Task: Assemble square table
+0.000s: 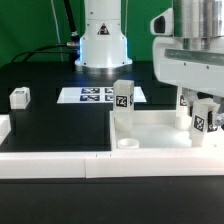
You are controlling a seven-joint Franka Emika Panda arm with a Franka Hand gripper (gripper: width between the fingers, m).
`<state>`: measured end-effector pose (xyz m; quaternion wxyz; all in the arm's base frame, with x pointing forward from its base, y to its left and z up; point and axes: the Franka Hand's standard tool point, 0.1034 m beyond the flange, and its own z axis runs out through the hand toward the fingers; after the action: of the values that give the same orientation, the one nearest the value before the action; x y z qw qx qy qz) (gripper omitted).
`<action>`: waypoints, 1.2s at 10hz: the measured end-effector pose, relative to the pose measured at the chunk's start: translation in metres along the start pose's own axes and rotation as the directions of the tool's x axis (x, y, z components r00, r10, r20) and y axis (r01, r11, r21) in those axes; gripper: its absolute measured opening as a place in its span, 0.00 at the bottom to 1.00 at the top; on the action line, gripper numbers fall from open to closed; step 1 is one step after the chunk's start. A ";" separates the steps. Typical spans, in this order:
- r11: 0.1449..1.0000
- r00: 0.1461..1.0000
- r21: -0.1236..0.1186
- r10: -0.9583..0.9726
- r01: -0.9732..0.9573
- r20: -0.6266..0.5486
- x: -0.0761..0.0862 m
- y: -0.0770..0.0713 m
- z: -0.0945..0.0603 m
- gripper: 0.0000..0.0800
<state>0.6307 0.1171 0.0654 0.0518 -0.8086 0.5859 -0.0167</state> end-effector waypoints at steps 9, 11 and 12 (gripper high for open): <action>0.998 0.999 0.061 -0.028 0.029 -0.017 -0.001 -0.004 0.000 0.74; 0.971 0.973 0.074 -0.225 0.228 -0.042 -0.002 -0.003 0.003 0.80; 0.950 0.952 0.070 -0.301 0.304 -0.049 -0.001 -0.003 0.002 0.81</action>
Offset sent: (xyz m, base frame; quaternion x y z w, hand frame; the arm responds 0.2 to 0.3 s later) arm 0.0094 -0.0105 0.0053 0.0602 0.0233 0.2718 0.9602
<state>0.6331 0.1192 0.0633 0.0685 -0.8858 0.4548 -0.0621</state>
